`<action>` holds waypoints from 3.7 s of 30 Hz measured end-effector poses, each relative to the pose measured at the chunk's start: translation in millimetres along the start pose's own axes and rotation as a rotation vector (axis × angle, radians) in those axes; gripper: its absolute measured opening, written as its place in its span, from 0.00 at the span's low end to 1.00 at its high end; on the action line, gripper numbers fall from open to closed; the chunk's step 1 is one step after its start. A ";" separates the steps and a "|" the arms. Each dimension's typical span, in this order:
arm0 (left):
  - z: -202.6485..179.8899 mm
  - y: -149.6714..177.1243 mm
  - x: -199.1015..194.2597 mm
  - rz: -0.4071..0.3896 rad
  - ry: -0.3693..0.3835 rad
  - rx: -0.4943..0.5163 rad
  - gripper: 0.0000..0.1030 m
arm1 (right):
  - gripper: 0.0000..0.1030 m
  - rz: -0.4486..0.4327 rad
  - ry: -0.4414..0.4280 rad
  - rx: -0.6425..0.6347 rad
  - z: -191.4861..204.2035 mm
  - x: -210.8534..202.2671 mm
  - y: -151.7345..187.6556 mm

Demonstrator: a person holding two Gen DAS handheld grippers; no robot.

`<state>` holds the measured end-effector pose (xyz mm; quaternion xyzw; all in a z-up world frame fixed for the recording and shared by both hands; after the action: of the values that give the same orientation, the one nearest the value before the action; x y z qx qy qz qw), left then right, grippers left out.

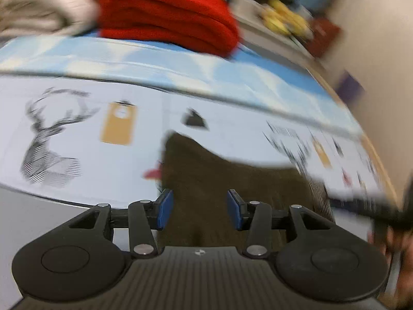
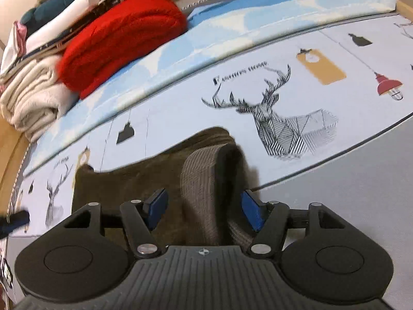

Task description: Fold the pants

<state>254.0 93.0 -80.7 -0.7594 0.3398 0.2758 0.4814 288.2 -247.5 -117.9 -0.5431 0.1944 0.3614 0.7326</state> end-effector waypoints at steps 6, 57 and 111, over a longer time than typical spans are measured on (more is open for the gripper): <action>-13.9 88.3 37.3 0.309 -0.066 0.304 0.61 | 0.68 0.175 0.046 -0.218 12.2 16.9 39.0; -31.1 153.1 -74.7 -0.072 -0.315 0.000 0.89 | 0.93 -0.104 0.196 -0.313 73.2 -132.1 120.3; -43.2 158.4 -70.7 -0.062 -0.284 0.039 0.89 | 0.93 -0.103 0.182 -0.331 79.5 -134.3 119.2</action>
<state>90.6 22.6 -97.5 -0.7133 0.2501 0.3588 0.5477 102.3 -198.0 -78.5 -0.6957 0.1697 0.2997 0.6303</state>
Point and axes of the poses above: each gripper's, at about its wrist camera, not at the fingertips, and x roughly the way its jaws point, z to its left, y to its underside, the point moved 9 cm from there along x, roughly the way its jaws point, and after that the axes turned 11 degrees about -x, right-handed, at the moved point
